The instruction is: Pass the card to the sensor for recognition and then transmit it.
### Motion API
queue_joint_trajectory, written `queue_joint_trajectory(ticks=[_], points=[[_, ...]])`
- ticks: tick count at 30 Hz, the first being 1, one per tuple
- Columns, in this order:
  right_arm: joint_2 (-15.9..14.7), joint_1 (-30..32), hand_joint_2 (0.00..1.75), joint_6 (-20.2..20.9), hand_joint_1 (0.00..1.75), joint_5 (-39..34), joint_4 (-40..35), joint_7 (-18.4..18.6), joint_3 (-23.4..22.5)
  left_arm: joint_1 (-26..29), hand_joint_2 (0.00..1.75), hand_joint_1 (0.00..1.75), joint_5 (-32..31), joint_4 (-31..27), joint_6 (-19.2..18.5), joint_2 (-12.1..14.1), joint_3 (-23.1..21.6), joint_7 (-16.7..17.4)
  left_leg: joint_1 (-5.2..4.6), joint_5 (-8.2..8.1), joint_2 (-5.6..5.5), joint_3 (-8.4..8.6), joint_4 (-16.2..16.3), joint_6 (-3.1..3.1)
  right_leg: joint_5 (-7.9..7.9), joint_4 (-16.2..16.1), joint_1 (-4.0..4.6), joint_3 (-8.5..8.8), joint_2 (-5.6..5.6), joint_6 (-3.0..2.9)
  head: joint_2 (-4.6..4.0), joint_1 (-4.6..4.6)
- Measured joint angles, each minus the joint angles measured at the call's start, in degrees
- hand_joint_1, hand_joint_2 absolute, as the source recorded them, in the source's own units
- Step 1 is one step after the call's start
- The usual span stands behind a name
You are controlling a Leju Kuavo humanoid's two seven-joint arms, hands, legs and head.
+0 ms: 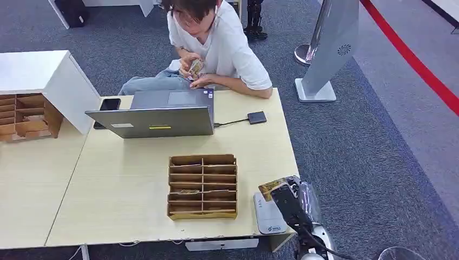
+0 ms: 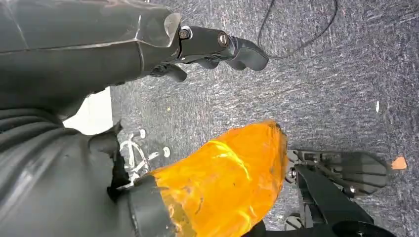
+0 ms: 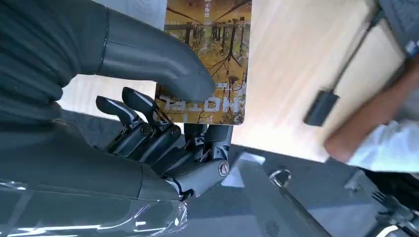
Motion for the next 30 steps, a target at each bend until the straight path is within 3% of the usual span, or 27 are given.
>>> queue_joint_trajectory(ticks=[17,23,30], points=[[0.7,-2.6,1.75,0.0,1.75,6.9,-9.7,-5.5,2.0,0.0,0.00,0.00,-0.3,0.0,-0.9,0.0,-0.5,-0.2,0.00,0.00,-0.02,-0.03,0.0,0.00,0.00,0.0,0.00,0.00,-0.01,0.00,0.00,0.00],[1.4,-4.8,1.75,-0.2,1.75,8.2,-10.8,-8.4,4.8,0.0,0.00,0.00,-0.9,0.0,-1.2,0.0,-0.9,-0.1,0.00,0.00,-0.01,-0.02,0.0,0.00,0.00,0.0,0.00,-0.01,0.00,0.00,0.00,0.02],[2.8,-9.6,1.75,-0.8,1.75,11.3,-10.8,-9.2,9.3,-0.4,0.00,0.00,-2.1,0.0,-2.3,0.0,-1.9,0.6,0.01,0.02,-0.01,-0.01,0.0,0.00,0.00,0.0,0.01,-0.02,0.00,0.00,0.00,0.00]])
